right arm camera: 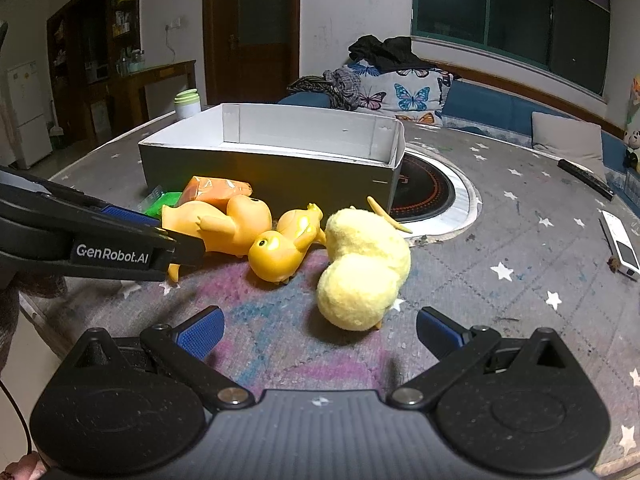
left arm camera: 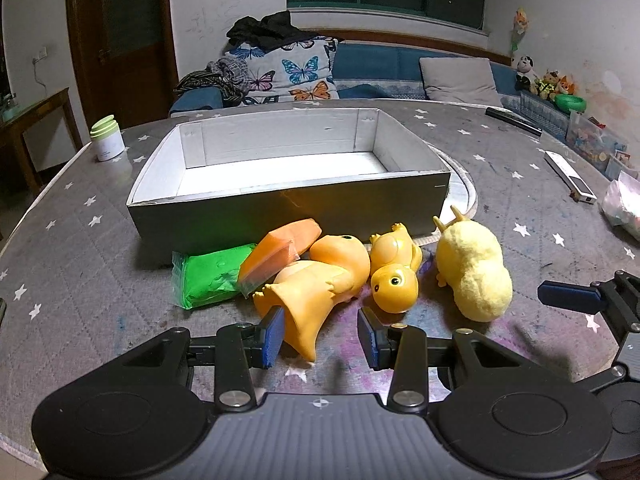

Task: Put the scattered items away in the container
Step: 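Move the left tool toward the yellow plush chick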

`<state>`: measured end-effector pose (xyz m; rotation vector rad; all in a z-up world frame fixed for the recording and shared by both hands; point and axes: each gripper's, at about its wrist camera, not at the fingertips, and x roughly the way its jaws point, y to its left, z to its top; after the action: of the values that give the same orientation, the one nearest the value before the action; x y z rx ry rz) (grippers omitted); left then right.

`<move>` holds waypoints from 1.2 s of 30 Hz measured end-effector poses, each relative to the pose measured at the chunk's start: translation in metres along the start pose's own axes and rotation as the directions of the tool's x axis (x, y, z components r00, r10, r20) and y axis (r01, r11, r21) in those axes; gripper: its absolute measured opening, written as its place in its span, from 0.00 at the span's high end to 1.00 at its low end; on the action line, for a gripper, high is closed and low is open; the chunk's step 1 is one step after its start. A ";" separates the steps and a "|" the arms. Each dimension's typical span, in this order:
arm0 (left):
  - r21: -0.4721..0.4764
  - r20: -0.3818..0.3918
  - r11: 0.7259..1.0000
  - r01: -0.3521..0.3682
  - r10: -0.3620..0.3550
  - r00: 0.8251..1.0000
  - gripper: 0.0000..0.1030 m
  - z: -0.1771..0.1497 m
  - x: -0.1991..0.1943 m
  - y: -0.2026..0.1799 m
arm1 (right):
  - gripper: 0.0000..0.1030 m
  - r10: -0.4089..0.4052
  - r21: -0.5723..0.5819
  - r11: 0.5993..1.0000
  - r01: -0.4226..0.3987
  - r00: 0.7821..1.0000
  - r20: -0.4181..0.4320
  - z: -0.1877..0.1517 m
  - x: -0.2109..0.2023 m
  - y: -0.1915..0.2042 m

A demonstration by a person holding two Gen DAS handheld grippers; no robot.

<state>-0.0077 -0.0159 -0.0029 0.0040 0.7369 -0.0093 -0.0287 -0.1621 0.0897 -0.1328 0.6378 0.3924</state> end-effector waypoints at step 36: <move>0.045 -0.003 0.995 0.084 -0.084 0.996 0.59 0.024 0.002 -0.023 | 0.00 -0.044 0.042 0.998 0.044 0.999 0.009 -0.078 -0.075 0.008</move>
<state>0.0097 -0.0394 0.0130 0.0163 0.7373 -0.1060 -0.1300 -0.1974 0.0728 -0.1049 0.6322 0.3370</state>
